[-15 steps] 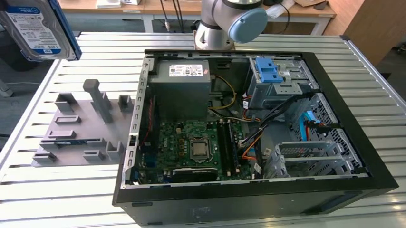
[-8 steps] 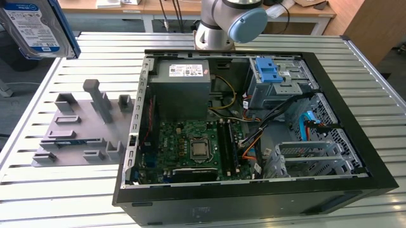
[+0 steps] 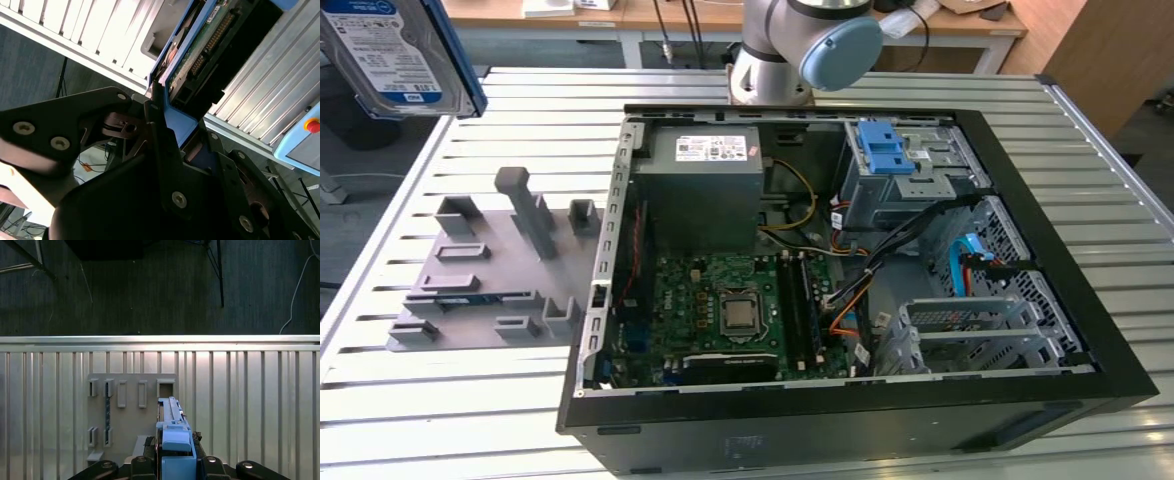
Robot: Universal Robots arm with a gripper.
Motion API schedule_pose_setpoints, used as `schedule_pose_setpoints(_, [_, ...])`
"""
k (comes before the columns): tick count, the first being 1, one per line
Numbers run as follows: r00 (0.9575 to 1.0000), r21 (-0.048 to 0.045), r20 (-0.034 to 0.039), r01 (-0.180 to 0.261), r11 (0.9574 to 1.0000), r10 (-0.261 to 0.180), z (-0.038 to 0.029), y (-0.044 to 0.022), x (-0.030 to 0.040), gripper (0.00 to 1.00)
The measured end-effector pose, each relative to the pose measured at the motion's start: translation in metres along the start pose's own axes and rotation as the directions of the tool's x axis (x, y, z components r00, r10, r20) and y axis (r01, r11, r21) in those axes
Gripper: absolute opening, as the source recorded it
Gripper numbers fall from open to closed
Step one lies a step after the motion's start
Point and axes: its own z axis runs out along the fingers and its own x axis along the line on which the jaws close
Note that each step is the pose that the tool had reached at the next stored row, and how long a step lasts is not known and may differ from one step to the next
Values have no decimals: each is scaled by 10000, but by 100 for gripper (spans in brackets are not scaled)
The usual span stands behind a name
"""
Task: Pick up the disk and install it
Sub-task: 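Pick up the disk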
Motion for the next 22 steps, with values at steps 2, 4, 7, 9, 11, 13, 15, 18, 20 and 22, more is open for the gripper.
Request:
schedule_pose_setpoints(2, [10000,-1,-1,0,10000,0,-17,0,0,36])
schedule_pose_setpoints(4, [10000,0,0,0,10000,0,-34,0,0,36])
schedule_pose_setpoints(7, [10000,-1,0,0,10000,0,-61,-1,1,36])
schedule_pose_setpoints(9, [10000,-1,-1,0,10000,0,-78,-1,1,36])
schedule_pose_setpoints(11, [10000,-1,-1,0,10000,0,-94,-1,1,36])
schedule_pose_setpoints(13, [10000,-1,0,0,10000,0,-106,-1,1,36])
schedule_pose_setpoints(15, [10000,-1,0,0,10000,0,-112,-1,1,36])
schedule_pose_setpoints(18, [10000,0,0,0,10000,0,-113,-1,1,36])
schedule_pose_setpoints(20, [10000,-1,-1,0,10000,0,-114,-1,1,36])
schedule_pose_setpoints(22, [10000,-1,0,0,10000,0,-114,-1,1,36])
